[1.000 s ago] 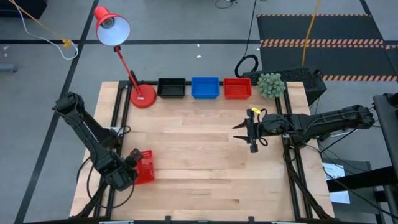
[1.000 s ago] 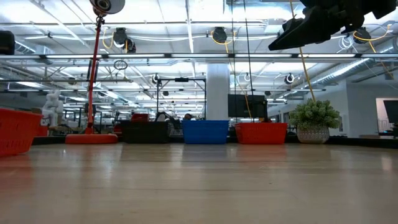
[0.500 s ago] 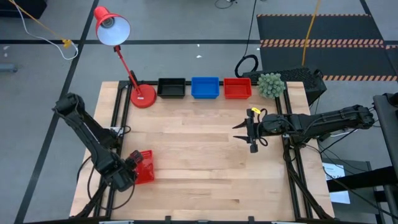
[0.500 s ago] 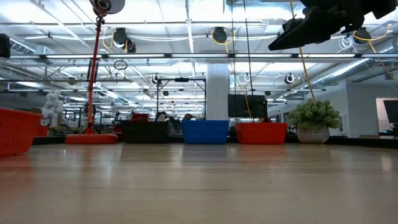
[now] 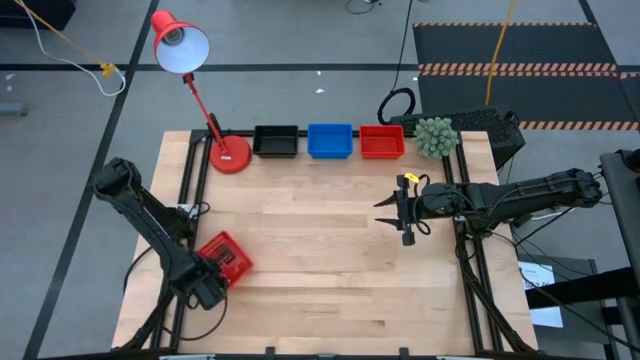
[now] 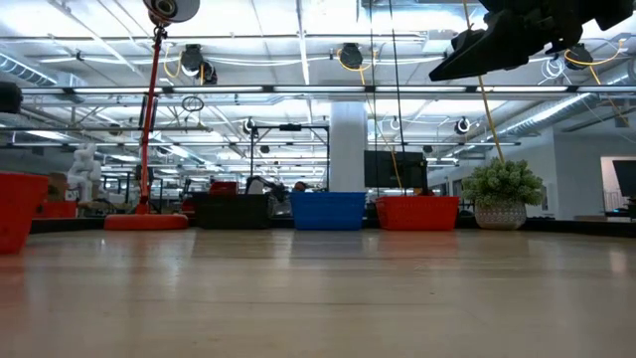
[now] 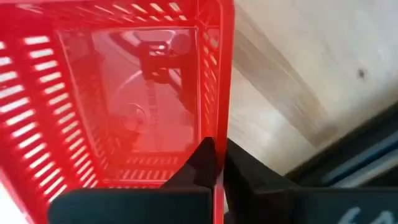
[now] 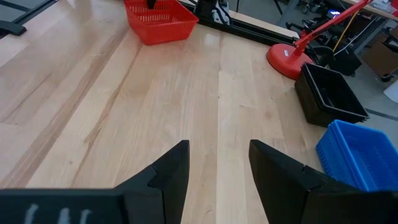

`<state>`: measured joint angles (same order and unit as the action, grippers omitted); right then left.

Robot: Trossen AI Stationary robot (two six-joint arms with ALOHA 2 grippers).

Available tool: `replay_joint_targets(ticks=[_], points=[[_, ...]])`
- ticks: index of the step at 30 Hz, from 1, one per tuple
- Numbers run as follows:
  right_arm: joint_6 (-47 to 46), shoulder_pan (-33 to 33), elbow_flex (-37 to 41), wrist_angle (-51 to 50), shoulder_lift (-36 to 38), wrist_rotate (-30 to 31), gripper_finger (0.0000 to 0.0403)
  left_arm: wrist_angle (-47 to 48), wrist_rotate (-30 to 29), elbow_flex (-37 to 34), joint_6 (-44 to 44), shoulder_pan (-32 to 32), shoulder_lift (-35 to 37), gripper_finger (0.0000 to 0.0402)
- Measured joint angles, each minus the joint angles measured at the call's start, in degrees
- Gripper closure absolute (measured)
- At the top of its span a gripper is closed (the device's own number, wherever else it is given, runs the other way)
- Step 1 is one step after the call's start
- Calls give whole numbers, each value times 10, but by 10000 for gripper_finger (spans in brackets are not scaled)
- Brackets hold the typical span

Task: Stack baskets by color
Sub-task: Stack the bottom red bin on the top stacked red bins

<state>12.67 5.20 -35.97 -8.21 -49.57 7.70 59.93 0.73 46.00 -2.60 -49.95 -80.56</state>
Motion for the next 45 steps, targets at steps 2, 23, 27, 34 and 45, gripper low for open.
replay_joint_targets(ticks=[2, 23, 27, 34, 45], points=[[0, 0, 0, 0, 0, 0, 243, 0, -18, 5, -8, 7, 0, 388], [-81, 2, 0, 108, 0, 87, 243, -46, -220, 42, 36, 232, 0, 389], [-97, 1, 0, 140, -12, 108, 243, -113, -243, 42, 84, 283, 0, 393], [-104, 6, -44, 168, -110, 119, 243, -263, -272, 42, 157, 376, -3, 388], [-57, 17, -135, 183, -302, 115, 243, -462, -248, 42, 224, 457, -81, 388]])
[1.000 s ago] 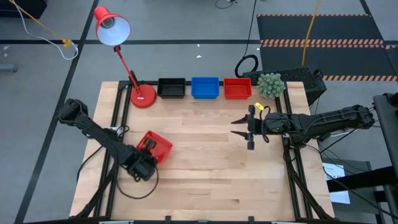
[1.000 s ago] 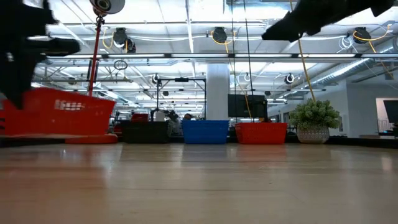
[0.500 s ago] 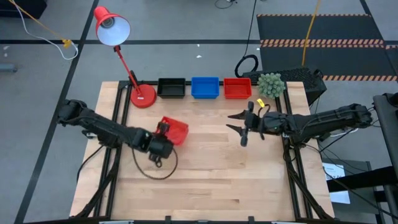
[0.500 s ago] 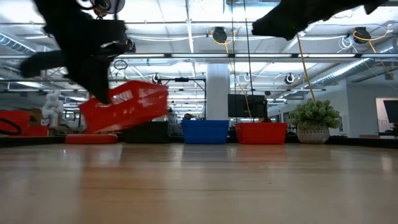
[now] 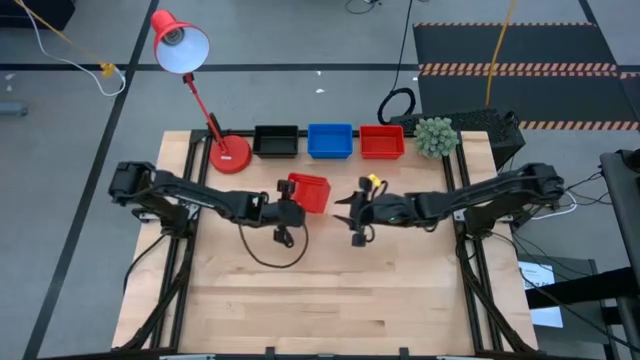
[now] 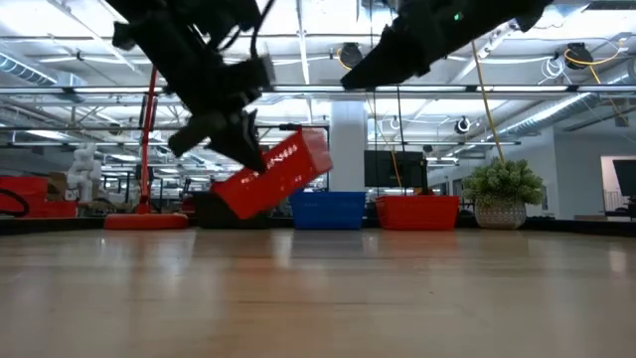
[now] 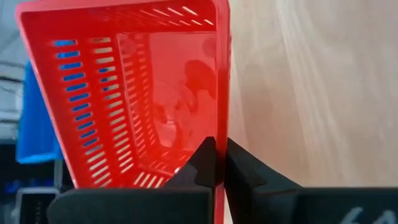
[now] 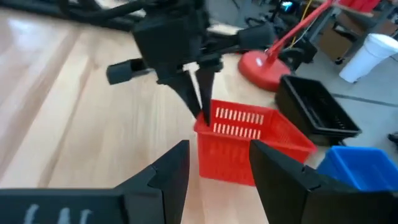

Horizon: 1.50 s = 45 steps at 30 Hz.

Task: Stack baskets by color
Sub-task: Stack the bottom red bin on the top stacked red bins

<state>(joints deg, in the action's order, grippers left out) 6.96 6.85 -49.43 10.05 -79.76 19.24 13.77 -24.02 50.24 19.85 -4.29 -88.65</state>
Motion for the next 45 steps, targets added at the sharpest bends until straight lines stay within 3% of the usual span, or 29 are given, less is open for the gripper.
replay_joint_targets(ticks=[7, 16, 22, 29, 37, 45], points=[[19, -8, -6, 45, -64, -59, 243, -59, 18, -1, 16, 10, -51, 389], [52, -11, -8, 85, -117, -58, 205, -95, 33, -1, 14, 13, -60, 394], [64, -24, -8, 120, -158, -55, 193, -120, 37, -1, 14, 14, -60, 377], [75, -35, -9, 98, -183, -43, 216, -127, 51, -1, 14, 10, -60, 393], [75, -43, -7, 33, -184, -42, 244, -122, 46, 14, 27, -9, -59, 364], [74, -49, -8, 24, -184, -46, 274, -96, 43, 35, 29, -19, -58, 391]])
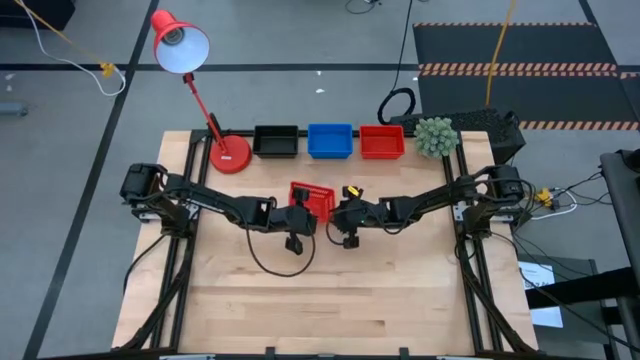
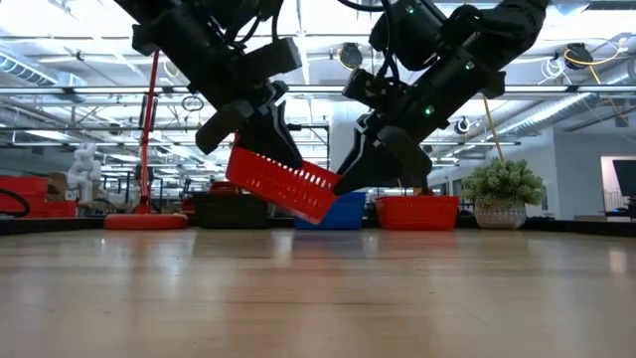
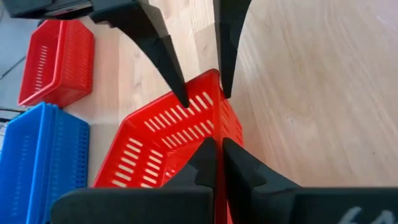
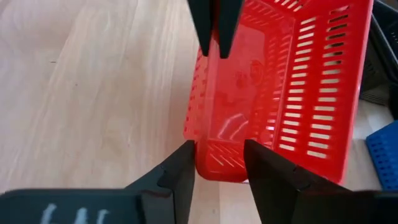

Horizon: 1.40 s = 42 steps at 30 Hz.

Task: Stack baskets by color
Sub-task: Stack the bottom red bin on the top stacked red bins

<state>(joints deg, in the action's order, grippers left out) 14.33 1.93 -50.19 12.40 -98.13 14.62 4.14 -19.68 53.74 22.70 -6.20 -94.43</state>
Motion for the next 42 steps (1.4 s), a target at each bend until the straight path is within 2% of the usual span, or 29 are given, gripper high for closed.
replay_joint_targets(ticks=[4, 10, 15, 19, 23, 31, 34, 38, 42], points=[[0, -1, 0, 1, 0, -26, 290, 5, 2, 0, 0, -1, 0, 392], [0, -1, 0, 4, 0, -29, 318, 0, 0, 1, 1, 0, 0, 369], [-27, -2, 0, 23, 0, -61, 340, -15, 16, 1, 1, -1, 0, 385], [-52, -6, 0, 41, -1, -116, 337, -19, 30, 2, 1, -1, 1, 393], [-62, -12, 0, 46, -1, -120, 333, -18, 31, 2, 1, -1, 1, 380], [-70, -13, 0, 54, -1, -120, 395, -16, 31, 2, -25, -1, 1, 391], [-62, -13, 0, 42, 3, -119, 391, -27, 32, 2, -56, -1, 1, 357], [-28, -22, 1, 13, 15, -119, 397, -72, 26, 2, -66, -10, 1, 271], [17, -35, 0, -40, 53, -118, 397, -69, -22, 2, -152, -28, 25, 197]])
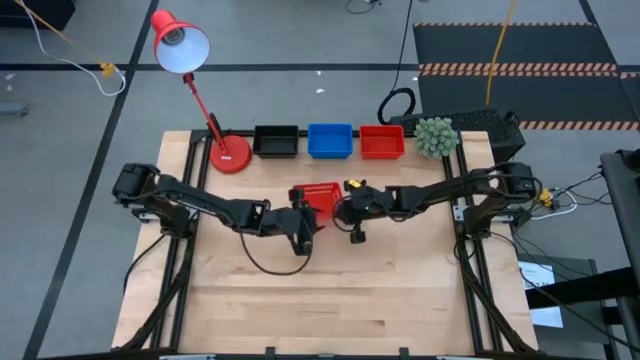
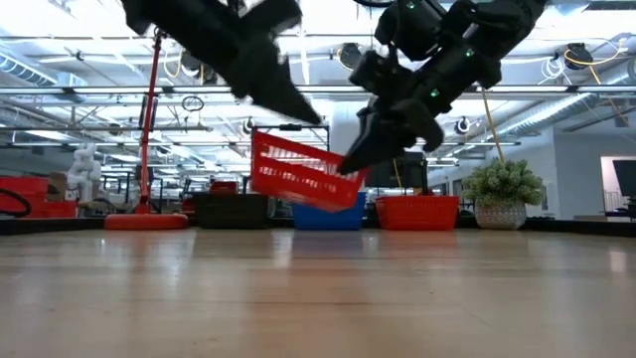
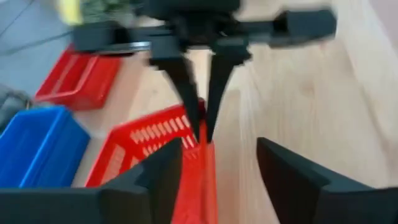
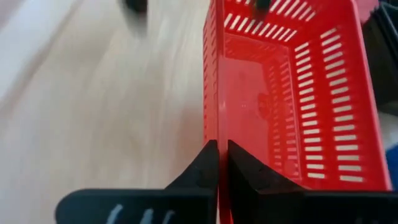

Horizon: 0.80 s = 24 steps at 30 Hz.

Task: Stack baskets by color
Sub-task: Stack the bottom red bin on the top stacked red bins

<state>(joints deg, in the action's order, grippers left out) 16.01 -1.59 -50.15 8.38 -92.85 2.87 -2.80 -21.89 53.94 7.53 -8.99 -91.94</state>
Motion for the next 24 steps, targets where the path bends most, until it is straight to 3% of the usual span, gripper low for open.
replay_joint_targets(ticks=[4, 11, 17, 24], points=[[42, -12, 0, -80, 48, -1, 397, 91, -20, -1, -112, -19, 56, 165], [117, -54, 0, -171, 145, 4, 397, 198, -72, -3, -231, -77, 135, 175], [187, -115, 0, -199, 223, 2, 397, 193, -132, -32, -260, -120, 140, 209], [271, -208, 0, -213, 267, 1, 397, 96, -145, -94, -291, -121, 139, 235]])
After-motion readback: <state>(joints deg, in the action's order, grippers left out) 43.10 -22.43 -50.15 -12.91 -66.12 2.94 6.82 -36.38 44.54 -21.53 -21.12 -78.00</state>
